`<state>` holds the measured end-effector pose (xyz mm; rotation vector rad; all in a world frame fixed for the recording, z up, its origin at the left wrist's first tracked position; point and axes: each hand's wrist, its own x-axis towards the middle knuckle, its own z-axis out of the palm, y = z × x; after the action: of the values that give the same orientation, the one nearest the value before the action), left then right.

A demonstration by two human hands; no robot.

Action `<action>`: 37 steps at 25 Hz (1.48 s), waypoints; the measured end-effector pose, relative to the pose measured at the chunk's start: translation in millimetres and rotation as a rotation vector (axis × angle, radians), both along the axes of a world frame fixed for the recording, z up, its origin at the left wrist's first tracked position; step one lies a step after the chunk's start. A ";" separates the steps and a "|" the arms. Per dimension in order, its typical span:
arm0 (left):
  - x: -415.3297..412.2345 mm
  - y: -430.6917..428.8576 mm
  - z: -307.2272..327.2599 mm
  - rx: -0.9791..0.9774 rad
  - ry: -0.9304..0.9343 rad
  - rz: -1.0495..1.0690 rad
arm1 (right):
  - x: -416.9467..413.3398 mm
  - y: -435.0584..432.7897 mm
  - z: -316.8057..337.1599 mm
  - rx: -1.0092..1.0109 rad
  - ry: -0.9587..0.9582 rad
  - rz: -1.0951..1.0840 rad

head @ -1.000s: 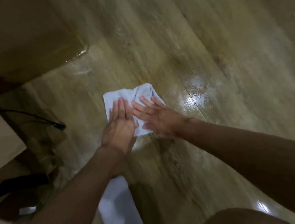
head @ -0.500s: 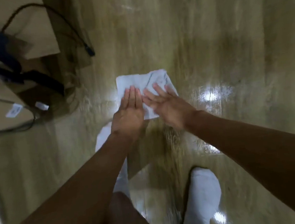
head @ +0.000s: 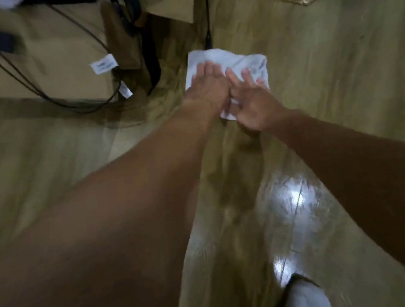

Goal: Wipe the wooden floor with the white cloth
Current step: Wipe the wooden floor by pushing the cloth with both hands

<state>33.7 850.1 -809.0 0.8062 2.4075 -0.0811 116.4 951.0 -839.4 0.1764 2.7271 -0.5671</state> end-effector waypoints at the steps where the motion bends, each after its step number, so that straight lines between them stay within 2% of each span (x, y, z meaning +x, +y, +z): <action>1: -10.1 5.3 1.5 -0.016 -0.012 -0.013 | -13.0 3.8 0.1 0.000 0.008 -0.015; 4: 7.3 -10.1 -2.5 0.037 0.039 0.038 | 3.5 -2.8 2.6 -0.021 0.105 -0.024; 7: 89.1 -61.6 -14.4 0.123 0.113 0.017 | 69.2 -38.5 8.8 0.003 0.145 0.061; 8: 118.3 -79.5 -15.9 0.099 0.144 0.006 | 93.4 -52.8 11.7 0.034 0.146 0.118; 10: 140.4 -101.0 -19.2 0.128 0.142 -0.016 | 117.3 -69.0 15.4 0.073 0.129 0.166; 13: 108.9 -93.4 -13.9 0.151 0.204 0.042 | 86.5 -63.5 13.5 -0.061 0.078 0.075; 18: 47.4 -69.2 -19.4 0.086 0.176 0.146 | 14.5 -53.3 4.0 -0.074 0.140 -0.018; 21: 73.4 -87.4 -14.3 0.120 0.142 0.148 | 42.2 -67.5 9.1 -0.061 0.167 0.006; 25: 148.9 -138.9 -13.3 0.123 0.166 0.041 | 122.9 -122.4 8.2 0.054 0.172 0.039; 29: 100.6 -126.6 -16.1 0.146 0.237 0.131 | 71.2 -119.4 5.7 -0.010 0.141 -0.028; 33: 36.6 -105.2 -15.1 0.102 0.171 0.220 | -1.3 -98.9 3.7 -0.024 0.139 -0.004; 35: 42.6 -114.6 -12.9 0.130 0.146 0.230 | 6.8 -104.3 5.6 -0.063 0.155 -0.002; 37: 86.0 -139.5 -16.4 0.170 0.189 0.195 | 43.0 -120.3 7.3 -0.066 0.168 0.038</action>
<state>119.7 710.5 -825.4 0.6584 2.6883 0.1319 159.4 830.7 -832.0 0.0623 2.8612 -0.6890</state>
